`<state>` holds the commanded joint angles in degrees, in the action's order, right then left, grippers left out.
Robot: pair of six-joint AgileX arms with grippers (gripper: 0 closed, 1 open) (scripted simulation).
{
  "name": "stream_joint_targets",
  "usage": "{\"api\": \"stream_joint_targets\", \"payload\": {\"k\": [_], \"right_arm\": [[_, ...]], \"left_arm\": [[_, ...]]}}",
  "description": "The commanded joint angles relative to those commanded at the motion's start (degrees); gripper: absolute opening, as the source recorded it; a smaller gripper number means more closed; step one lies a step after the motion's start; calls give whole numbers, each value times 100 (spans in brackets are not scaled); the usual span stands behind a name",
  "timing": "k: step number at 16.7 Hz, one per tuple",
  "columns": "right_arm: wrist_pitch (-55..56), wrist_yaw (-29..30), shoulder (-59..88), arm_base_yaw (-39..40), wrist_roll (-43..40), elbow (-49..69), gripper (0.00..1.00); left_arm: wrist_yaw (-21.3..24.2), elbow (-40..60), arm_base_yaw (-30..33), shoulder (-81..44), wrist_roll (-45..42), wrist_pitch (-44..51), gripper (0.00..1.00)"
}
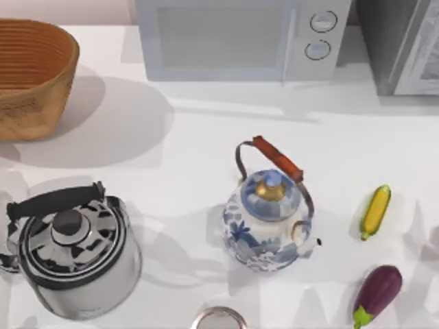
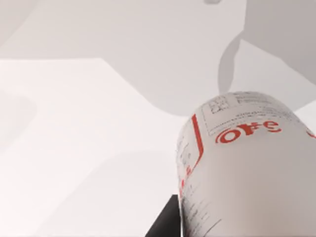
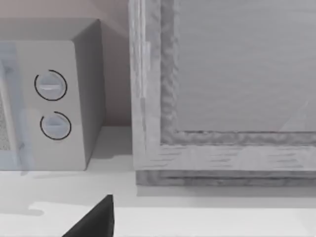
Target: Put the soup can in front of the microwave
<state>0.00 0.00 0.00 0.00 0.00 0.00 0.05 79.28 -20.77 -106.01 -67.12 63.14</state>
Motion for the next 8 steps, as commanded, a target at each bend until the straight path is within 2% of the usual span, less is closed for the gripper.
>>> {"api": "stream_joint_targets", "payload": {"k": [4, 8], "right_arm": [[0, 0, 0, 0, 0, 0, 100], [0, 0, 0, 0, 0, 0, 100]], "left_arm": [[44, 120, 179, 60, 157, 169, 0], [268, 757, 1077, 126, 1153, 917, 0]]}}
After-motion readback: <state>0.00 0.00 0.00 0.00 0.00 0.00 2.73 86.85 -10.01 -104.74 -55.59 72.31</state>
